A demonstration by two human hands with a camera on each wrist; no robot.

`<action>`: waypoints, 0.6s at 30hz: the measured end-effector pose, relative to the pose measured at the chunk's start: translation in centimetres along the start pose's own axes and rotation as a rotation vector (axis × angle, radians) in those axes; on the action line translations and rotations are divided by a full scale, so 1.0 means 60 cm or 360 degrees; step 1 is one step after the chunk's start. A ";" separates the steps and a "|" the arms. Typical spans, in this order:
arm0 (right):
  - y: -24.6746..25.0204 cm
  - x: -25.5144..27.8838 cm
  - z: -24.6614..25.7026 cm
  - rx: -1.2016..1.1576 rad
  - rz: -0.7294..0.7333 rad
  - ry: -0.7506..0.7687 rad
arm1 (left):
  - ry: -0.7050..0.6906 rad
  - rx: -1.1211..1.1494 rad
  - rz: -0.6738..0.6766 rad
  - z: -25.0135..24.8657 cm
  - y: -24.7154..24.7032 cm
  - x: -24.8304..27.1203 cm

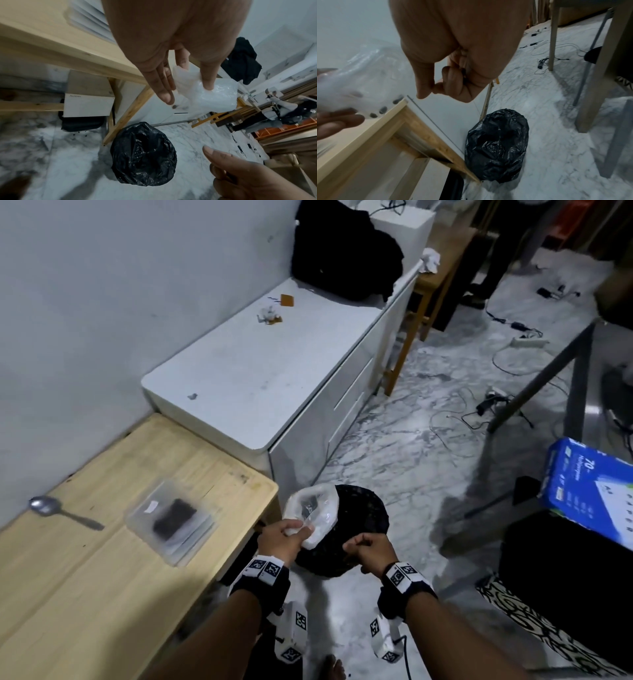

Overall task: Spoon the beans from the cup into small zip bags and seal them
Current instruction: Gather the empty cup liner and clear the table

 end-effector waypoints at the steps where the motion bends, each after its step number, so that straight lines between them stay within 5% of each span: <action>1: 0.005 -0.017 0.003 -0.0025 -0.0016 -0.0030 | 0.0008 -0.0010 0.0040 -0.008 -0.011 -0.020; 13: 0.035 -0.149 0.008 -0.0234 -0.0270 -0.0306 | 0.0064 -0.0203 0.0378 -0.046 -0.094 -0.174; 18: 0.047 -0.214 -0.025 -0.0224 -0.0277 -0.0385 | 0.0225 -0.0184 0.0319 -0.016 -0.143 -0.222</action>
Point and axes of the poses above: each hand's wrist, its own x-axis away from the middle knuckle, its own y-axis out of the back of the hand, z = x × y, the point moved 5 cm from there along -x, towards the middle knuckle, and after that the axes turned 8 degrees about -x, right-handed, at the moved point
